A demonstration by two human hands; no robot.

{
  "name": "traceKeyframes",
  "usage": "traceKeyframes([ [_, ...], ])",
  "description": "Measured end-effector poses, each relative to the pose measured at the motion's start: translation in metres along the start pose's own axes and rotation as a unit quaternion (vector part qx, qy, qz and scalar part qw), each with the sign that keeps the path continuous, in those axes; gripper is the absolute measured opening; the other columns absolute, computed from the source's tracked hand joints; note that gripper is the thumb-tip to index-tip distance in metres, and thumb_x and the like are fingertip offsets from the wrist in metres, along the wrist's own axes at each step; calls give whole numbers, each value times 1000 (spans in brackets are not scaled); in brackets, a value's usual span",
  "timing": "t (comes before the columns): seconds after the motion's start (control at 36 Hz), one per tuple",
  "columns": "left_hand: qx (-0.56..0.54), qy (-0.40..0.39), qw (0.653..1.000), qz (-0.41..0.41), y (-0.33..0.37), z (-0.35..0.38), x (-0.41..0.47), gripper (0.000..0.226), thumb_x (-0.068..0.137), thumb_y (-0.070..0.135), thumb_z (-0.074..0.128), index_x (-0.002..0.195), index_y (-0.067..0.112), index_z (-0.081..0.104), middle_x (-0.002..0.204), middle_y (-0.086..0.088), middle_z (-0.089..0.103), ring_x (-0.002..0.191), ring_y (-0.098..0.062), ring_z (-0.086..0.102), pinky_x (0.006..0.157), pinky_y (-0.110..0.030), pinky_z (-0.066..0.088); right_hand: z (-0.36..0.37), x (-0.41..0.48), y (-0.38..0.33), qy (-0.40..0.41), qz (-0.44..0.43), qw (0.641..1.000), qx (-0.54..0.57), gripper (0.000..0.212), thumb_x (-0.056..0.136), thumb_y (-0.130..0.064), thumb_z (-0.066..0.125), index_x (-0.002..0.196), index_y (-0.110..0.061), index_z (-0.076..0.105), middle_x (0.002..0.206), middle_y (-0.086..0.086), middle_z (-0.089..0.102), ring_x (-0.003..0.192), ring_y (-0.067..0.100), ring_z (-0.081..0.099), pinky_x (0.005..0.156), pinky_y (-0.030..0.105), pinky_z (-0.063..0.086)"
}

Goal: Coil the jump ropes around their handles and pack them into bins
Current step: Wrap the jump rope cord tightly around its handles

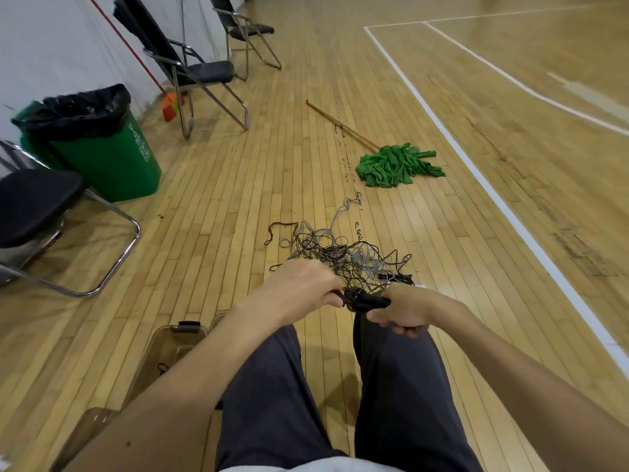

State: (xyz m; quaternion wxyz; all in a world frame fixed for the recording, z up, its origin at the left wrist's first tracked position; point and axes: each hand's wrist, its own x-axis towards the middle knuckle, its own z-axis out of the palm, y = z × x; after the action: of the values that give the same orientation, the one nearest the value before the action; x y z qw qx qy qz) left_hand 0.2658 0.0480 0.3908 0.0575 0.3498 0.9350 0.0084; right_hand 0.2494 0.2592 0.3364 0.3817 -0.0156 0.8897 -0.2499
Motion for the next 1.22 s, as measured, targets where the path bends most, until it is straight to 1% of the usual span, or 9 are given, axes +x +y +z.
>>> traceKeyframes([
  [0.33,-201,38,979,10,-30,-45,19,32,80,51,74,85,19,79,61,17,59,60,2,54,61,-25,42,-5,-53,-30,-83,-150,985,-38,29,100,-37,60,81,-15,58,51,-6,53,44,14,49,51,22,42],
  [0.42,-303,27,953,-2,-35,-43,18,22,79,41,80,81,19,80,67,10,69,63,-5,60,64,-34,50,-6,-69,-36,-102,-195,975,-27,31,100,-38,61,79,-16,54,51,-7,52,44,14,48,51,21,41],
  [0.53,-443,5,896,11,-36,-37,15,11,82,28,78,75,19,77,62,9,66,56,-5,53,55,-17,41,-6,-86,-42,-117,-253,960,22,32,100,-35,61,82,-9,53,54,-2,52,43,14,47,49,16,40],
  [0.64,-548,34,836,-22,-41,-20,14,58,69,62,71,70,5,71,60,-5,59,53,-18,42,48,-20,29,-12,-92,-46,-104,-288,946,106,31,100,-28,62,80,-8,50,54,-1,50,44,16,46,48,20,40],
  [0.75,-583,45,810,-27,-39,-2,18,57,64,75,67,63,18,72,57,3,63,51,-11,52,50,-15,37,-13,-90,-51,-92,-314,935,133,31,100,-24,61,75,-10,48,55,4,47,44,17,46,49,23,40],
  [0.86,-624,43,780,-37,-37,14,23,93,75,76,64,70,-16,53,67,-39,48,59,-28,48,54,-31,38,-14,-82,-55,-79,-325,928,165,28,100,-21,60,77,-10,49,55,5,47,46,20,45,50,27,42],
  [0.97,-600,31,790,-123,-36,22,9,25,99,26,55,78,15,49,76,-11,50,71,-10,52,70,-11,42,-14,-72,-59,-41,-338,923,180,26,99,-21,64,77,-12,52,55,5,50,47,20,47,51,25,43],
  [1.03,-588,29,794,-151,-38,31,3,22,103,7,46,83,15,52,83,-1,53,75,0,52,70,-6,40,-14,-68,-60,-32,-336,920,197,20,96,-20,68,81,-12,57,59,3,51,50,22,48,50,28,42],
  [1.22,-615,38,768,-172,-11,25,6,37,109,23,31,83,11,54,78,-4,54,67,-2,52,59,-8,42,-21,-62,-62,-1,-343,912,224,6,97,-6,64,98,0,65,65,22,53,50,19,48,53,21,43],
])
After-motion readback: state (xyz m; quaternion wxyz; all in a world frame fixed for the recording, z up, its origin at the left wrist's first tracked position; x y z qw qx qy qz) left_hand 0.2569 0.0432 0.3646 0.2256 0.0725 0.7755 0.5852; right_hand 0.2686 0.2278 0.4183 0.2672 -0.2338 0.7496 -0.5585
